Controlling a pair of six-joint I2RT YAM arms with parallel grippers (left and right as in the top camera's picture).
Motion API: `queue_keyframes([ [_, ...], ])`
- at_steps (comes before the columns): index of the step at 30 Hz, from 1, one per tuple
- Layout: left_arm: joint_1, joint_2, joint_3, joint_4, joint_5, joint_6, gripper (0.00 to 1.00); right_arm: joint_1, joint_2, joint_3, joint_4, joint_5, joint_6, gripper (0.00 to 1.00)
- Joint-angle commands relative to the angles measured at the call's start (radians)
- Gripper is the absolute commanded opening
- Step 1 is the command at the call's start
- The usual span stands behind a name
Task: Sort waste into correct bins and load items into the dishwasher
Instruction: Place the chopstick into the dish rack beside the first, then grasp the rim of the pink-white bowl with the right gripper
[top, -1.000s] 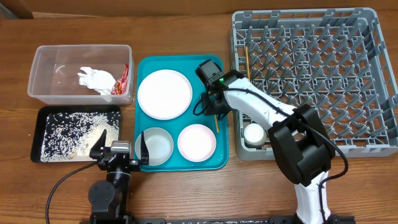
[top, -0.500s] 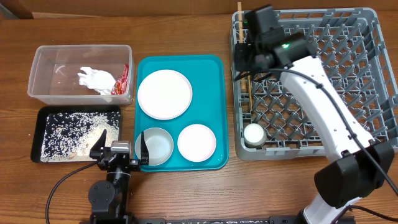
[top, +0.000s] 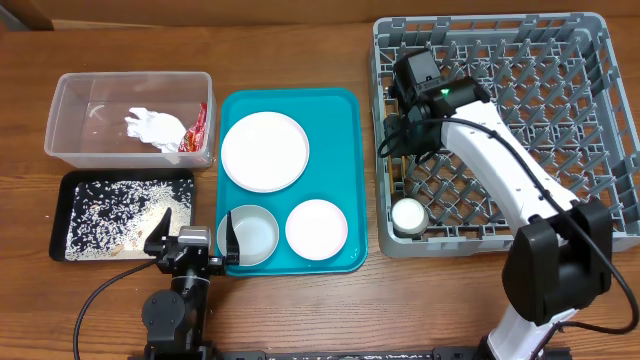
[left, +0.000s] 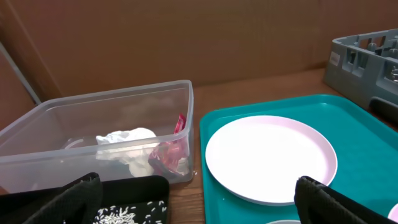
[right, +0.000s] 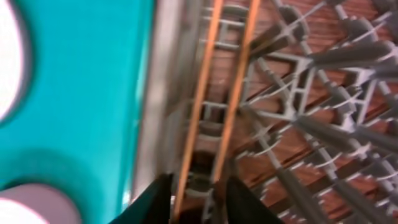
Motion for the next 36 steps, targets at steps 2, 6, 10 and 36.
queue_keyframes([
  [2,0.004,-0.01,-0.004,0.0,0.014,0.019,1.0,0.032,-0.186,0.079,-0.016,-0.183,0.019,0.36],
  [6,0.004,-0.01,-0.004,0.0,0.014,0.019,1.0,0.129,-0.373,0.077,-0.04,-0.203,0.093,0.47],
  [10,0.004,-0.01,-0.004,0.0,0.014,0.019,1.0,0.291,-0.441,0.037,-0.089,-0.101,0.162,0.7],
  [36,0.004,-0.01,-0.004,0.0,0.014,0.019,1.0,0.381,-0.104,-0.451,0.27,-0.105,0.252,0.17],
])
